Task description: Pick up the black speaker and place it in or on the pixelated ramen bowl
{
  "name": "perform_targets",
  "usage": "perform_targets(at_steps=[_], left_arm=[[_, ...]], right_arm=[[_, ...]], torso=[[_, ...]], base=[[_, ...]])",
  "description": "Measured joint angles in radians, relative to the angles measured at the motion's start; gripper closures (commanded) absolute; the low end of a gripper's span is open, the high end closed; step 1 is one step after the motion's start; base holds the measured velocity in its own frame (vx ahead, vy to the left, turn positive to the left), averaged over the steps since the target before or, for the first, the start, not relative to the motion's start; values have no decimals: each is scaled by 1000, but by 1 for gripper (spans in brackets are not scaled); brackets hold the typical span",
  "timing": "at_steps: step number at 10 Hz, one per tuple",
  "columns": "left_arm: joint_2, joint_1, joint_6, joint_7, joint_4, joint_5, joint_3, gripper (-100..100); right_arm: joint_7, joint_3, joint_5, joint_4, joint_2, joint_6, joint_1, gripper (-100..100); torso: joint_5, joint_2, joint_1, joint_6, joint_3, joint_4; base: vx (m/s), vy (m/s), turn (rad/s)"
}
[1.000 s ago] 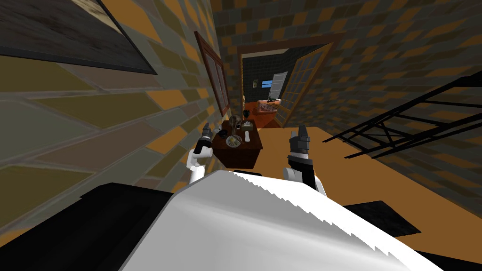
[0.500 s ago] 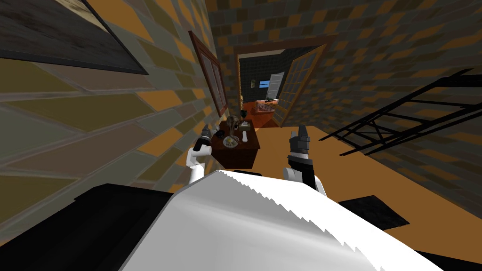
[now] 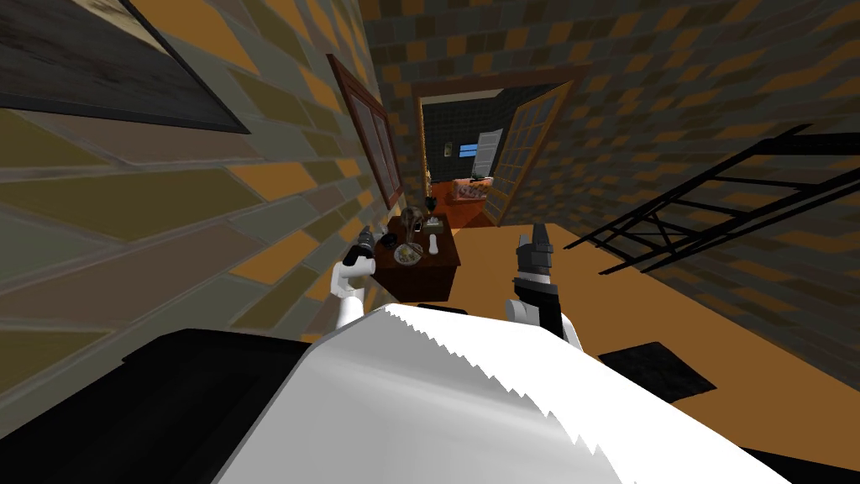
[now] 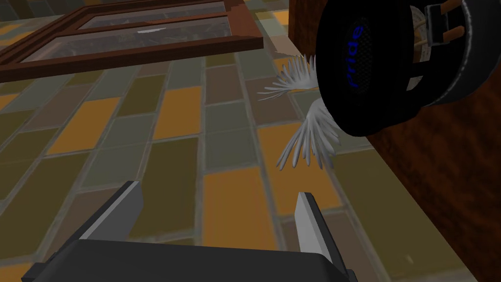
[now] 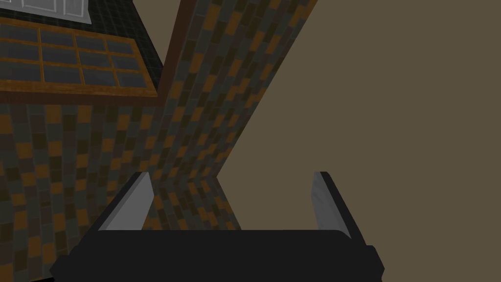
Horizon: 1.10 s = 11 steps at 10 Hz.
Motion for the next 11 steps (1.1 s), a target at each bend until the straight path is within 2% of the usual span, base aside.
perform_targets(at_steps=[11], left_arm=[[12,-112,300,-14,101,-17,101,-100]], right_arm=[[0,0,0,0,0,0,0,0]], torso=[[0,-1,-1,0,0,0]], base=[[10,-34,-53]])
